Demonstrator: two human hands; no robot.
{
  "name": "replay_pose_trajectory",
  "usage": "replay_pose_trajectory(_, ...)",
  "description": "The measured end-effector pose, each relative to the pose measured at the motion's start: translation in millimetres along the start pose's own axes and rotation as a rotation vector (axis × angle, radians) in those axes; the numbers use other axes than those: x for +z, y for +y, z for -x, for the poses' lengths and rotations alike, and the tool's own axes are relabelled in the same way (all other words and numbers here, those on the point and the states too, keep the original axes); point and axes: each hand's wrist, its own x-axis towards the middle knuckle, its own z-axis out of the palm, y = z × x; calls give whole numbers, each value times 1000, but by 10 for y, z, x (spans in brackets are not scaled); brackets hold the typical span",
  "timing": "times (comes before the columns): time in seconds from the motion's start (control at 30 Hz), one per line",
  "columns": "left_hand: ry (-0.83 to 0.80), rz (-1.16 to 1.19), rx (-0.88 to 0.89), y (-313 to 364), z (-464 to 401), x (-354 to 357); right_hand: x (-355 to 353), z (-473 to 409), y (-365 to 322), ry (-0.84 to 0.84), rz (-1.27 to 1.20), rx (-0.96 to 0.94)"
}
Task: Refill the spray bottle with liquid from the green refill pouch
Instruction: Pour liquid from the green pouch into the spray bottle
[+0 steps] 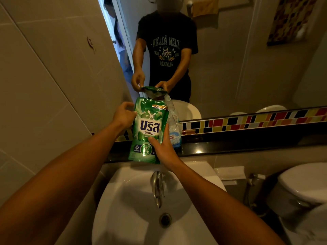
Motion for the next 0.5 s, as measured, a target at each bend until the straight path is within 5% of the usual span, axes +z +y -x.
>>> replay_pose_trajectory(0.5, -127, 757, -197, -469, 265, 548, -617, -71, 77, 8, 497, -239)
